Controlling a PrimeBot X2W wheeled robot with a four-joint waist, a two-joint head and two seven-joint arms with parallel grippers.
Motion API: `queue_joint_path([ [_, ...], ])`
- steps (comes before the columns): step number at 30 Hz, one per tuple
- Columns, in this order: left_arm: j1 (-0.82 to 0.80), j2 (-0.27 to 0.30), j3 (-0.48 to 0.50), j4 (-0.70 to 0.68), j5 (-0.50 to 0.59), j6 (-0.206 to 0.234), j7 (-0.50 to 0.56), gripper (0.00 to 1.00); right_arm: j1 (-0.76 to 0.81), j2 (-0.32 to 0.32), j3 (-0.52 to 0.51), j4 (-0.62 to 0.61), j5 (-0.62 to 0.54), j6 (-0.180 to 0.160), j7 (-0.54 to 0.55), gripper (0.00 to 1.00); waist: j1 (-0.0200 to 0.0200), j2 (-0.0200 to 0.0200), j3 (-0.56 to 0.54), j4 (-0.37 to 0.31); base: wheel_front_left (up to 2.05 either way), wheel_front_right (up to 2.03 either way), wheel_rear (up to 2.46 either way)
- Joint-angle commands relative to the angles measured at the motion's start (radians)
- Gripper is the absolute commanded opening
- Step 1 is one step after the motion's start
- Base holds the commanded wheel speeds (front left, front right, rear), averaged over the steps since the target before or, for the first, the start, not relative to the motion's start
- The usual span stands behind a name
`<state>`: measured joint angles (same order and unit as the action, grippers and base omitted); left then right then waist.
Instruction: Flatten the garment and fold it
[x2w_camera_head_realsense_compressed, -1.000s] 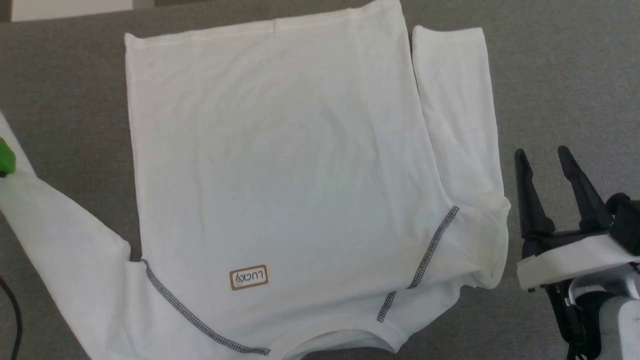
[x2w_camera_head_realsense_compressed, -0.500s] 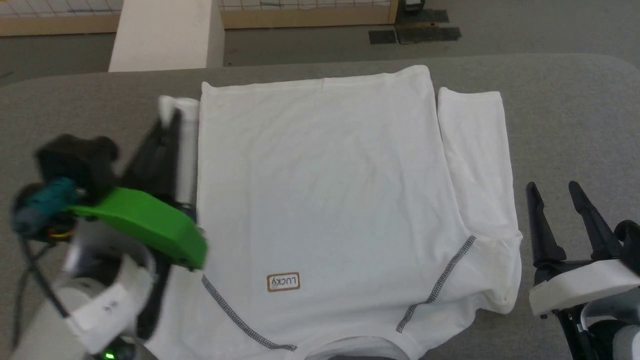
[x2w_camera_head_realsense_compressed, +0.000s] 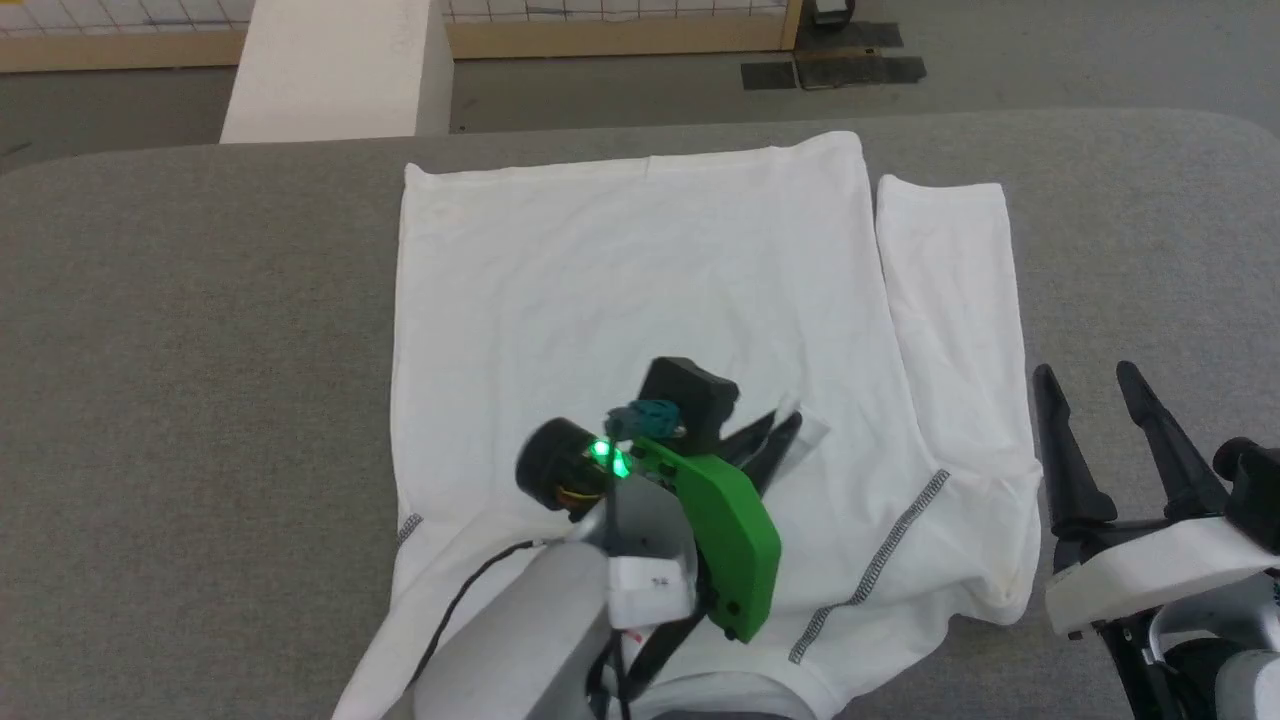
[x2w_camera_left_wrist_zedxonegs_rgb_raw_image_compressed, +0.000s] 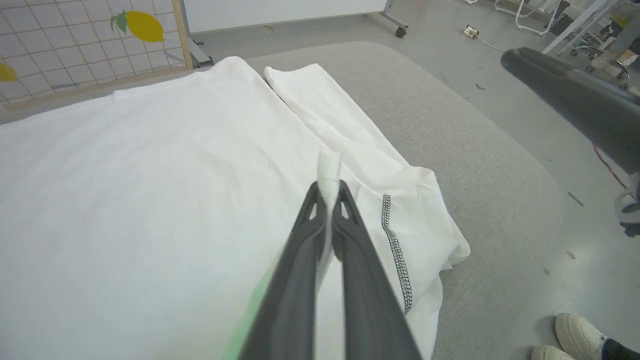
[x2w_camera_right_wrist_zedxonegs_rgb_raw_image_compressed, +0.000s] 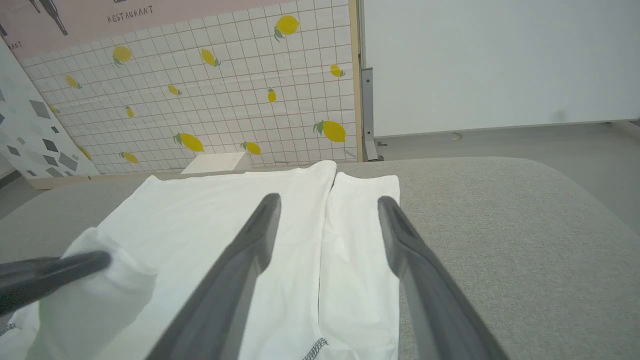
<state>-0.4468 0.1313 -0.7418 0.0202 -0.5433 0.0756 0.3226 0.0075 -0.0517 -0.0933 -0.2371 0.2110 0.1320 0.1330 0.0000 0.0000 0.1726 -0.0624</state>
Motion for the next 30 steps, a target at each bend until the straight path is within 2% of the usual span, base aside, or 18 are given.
queue_joint_path([
  [1, -0.026, -0.014, -0.016, 0.043, 0.007, -0.016, -0.008, 0.00, 0.004, 0.001, 0.005, 0.004, 0.008, -0.001, -0.005, 1.00, 0.0000, 0.0000, 0.026, -0.028, 0.00, 0.00, 0.00],
  [11, -0.063, -0.065, -0.174, 0.356, 0.016, -0.122, 0.011, 0.00, -0.006, 0.001, 0.020, 0.022, 0.030, -0.001, -0.020, 1.00, 0.0000, 0.0000, 0.066, -0.080, 0.00, 0.00, 0.00],
  [12, -0.063, -0.067, -0.187, 0.377, 0.012, -0.132, 0.014, 0.05, -0.007, 0.001, 0.020, 0.027, 0.029, -0.001, -0.022, 1.00, 0.0000, 0.0000, 0.067, -0.081, 0.00, 0.00, 0.00],
  [13, -0.062, -0.069, -0.194, 0.395, 0.004, -0.138, 0.018, 0.20, -0.008, 0.001, 0.019, 0.032, 0.029, -0.001, -0.025, 1.00, 0.0000, 0.0000, 0.067, -0.081, 0.00, 0.00, 0.00],
  [15, -0.063, -0.072, -0.206, 0.419, -0.008, -0.148, 0.027, 0.65, -0.007, 0.001, 0.016, 0.036, 0.028, -0.001, -0.026, 1.00, 0.0000, 0.0000, 0.064, -0.078, 0.00, 0.00, 0.00],
  [16, -0.063, -0.073, -0.206, 0.424, -0.018, -0.152, 0.026, 1.00, -0.006, 0.001, 0.015, 0.037, 0.028, -0.001, -0.024, 1.00, 0.0000, 0.0000, 0.061, -0.075, 0.00, 0.00, 0.00],
  [20, -0.068, -0.076, -0.151, 0.405, -0.063, -0.136, -0.037, 1.00, -0.005, 0.001, 0.016, 0.040, 0.027, -0.001, -0.018, 1.00, 0.0000, 0.0000, 0.042, -0.056, 0.00, 0.00, 0.00],
  [23, -0.066, -0.060, -0.067, 0.351, -0.087, -0.098, -0.133, 1.00, -0.003, 0.001, 0.011, 0.040, 0.020, -0.001, -0.012, 1.00, 0.0000, 0.0000, 0.029, -0.035, 0.00, 0.00, 0.00],
  [27, -0.044, 0.015, 0.064, 0.261, -0.086, -0.025, -0.287, 1.00, -0.005, 0.001, -0.007, 0.033, 0.003, -0.001, 0.004, 1.00, 0.0000, 0.0000, 0.021, -0.003, 0.00, 0.00, 0.00],
  [30, -0.003, 0.074, 0.146, 0.212, -0.100, 0.004, -0.373, 1.00, -0.017, 0.001, -0.023, 0.032, -0.004, -0.001, 0.015, 1.00, 0.0000, 0.0000, 0.023, 0.021, 0.00, 0.00, 0.00],
])
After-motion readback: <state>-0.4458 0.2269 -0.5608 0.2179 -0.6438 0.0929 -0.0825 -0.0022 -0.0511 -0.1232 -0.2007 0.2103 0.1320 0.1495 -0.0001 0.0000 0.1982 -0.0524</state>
